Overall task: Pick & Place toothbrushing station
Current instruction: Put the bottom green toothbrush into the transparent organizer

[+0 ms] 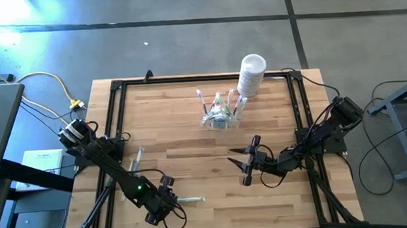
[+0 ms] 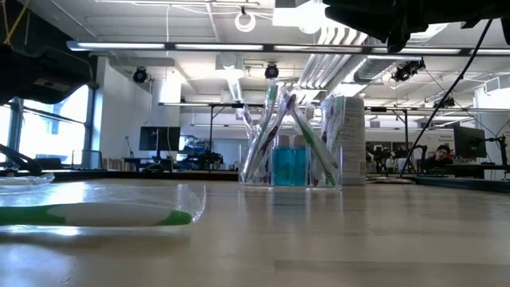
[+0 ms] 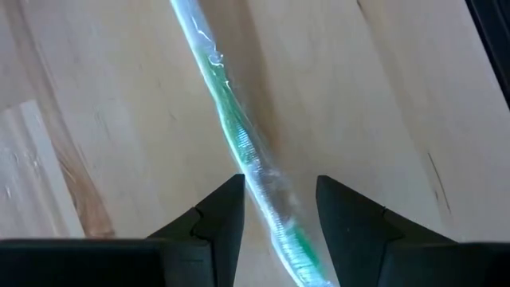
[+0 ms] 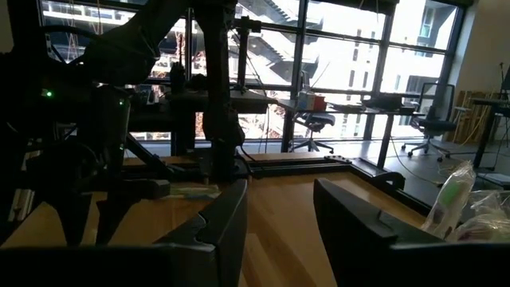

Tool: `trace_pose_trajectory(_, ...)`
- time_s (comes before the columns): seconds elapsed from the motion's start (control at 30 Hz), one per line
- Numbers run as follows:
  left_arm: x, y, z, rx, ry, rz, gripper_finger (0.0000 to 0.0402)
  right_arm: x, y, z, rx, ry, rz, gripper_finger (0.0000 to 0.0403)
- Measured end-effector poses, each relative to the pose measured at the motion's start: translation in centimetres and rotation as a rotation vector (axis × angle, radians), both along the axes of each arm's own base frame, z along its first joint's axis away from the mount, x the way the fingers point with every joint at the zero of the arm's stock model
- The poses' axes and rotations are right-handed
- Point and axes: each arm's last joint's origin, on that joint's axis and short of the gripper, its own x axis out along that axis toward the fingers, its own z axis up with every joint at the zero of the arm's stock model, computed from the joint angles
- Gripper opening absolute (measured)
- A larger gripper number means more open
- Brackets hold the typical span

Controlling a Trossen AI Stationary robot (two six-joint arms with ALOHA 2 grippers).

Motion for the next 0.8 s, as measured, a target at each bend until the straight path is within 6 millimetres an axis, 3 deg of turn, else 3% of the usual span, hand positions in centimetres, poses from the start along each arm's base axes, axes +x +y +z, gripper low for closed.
trace_pose_trajectory(0.47,0.0,0.1,-0.8,0.035,0.018,0.041,0.0151,0.0,0.0,0.0,-0.001,0.000,0.004,0.0139)
trace_pose_trajectory(0.67,0.0,-0.2,-2.3,-0.057,0.122,0.145,0.0150,0.0,0.0,0.0,0.000,0.000,0.006,0.0139)
trace_pose_trajectory(0.8,-0.2,-0.1,-2.7,-0.070,0.131,0.149,0.0114,0.0,0.0,0.0,-0.002,0.003,0.007,0.0139)
